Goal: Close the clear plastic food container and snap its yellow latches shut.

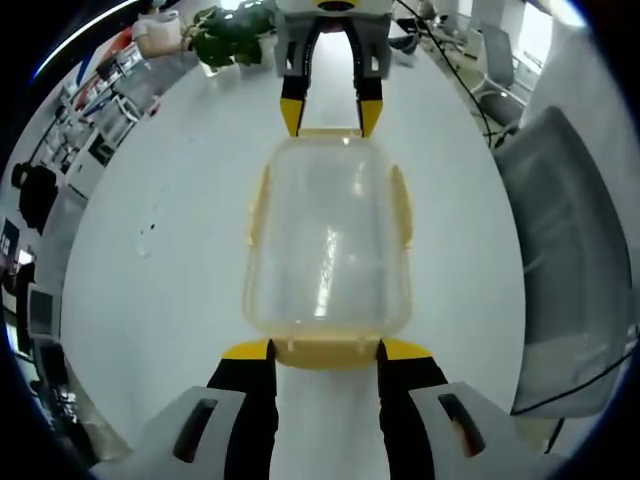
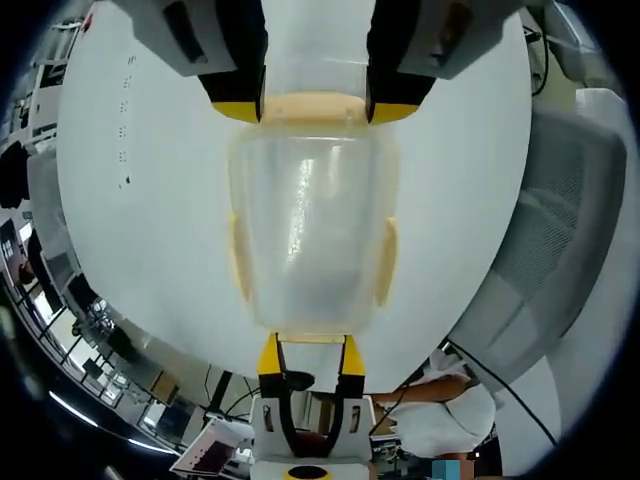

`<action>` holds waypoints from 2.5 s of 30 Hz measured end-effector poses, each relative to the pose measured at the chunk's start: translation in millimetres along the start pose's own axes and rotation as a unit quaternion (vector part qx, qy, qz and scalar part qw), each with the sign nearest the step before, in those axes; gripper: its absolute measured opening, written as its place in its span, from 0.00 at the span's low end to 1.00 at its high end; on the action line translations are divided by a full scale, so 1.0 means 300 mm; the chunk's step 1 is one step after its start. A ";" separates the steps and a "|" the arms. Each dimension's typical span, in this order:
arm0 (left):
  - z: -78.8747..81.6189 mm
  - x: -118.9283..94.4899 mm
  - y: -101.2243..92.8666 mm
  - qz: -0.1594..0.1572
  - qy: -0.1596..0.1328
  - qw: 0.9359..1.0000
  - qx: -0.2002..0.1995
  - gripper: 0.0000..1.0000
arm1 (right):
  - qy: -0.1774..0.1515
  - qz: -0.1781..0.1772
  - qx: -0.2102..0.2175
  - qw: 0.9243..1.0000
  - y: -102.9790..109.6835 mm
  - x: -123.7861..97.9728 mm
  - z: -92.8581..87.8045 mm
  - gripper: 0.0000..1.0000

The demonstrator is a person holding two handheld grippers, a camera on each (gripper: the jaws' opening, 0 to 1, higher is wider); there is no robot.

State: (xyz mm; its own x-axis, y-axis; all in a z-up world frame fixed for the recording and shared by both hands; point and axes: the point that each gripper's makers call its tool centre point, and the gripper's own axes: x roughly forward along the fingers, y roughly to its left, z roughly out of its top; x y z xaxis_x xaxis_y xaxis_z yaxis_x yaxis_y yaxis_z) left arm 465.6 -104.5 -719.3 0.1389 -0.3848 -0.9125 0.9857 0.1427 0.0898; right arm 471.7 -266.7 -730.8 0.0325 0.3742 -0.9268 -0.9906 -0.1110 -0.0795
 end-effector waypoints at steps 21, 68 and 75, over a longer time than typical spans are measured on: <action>0.087 0.043 -0.026 -0.003 -0.005 1.000 0.001 0.37 | 0.002 0.006 0.005 1.000 0.021 -0.030 -0.094 0.36; 0.120 0.144 -0.018 -0.014 -0.009 1.000 -0.004 0.37 | 0.009 0.026 0.022 0.999 0.011 -0.001 -0.182 0.36; 0.124 0.142 -0.018 -0.014 -0.014 1.000 -0.005 0.37 | 0.006 0.027 0.026 0.999 0.012 -0.003 -0.184 0.36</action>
State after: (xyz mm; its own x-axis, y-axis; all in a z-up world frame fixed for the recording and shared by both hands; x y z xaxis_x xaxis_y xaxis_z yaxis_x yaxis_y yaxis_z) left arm 469.8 -155.6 -743.8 0.1136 -0.4150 -0.9027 0.9882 0.1411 0.0595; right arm 475.3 -318.3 -750.5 -0.0189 0.3571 -0.9339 -0.9965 -0.0828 -0.0115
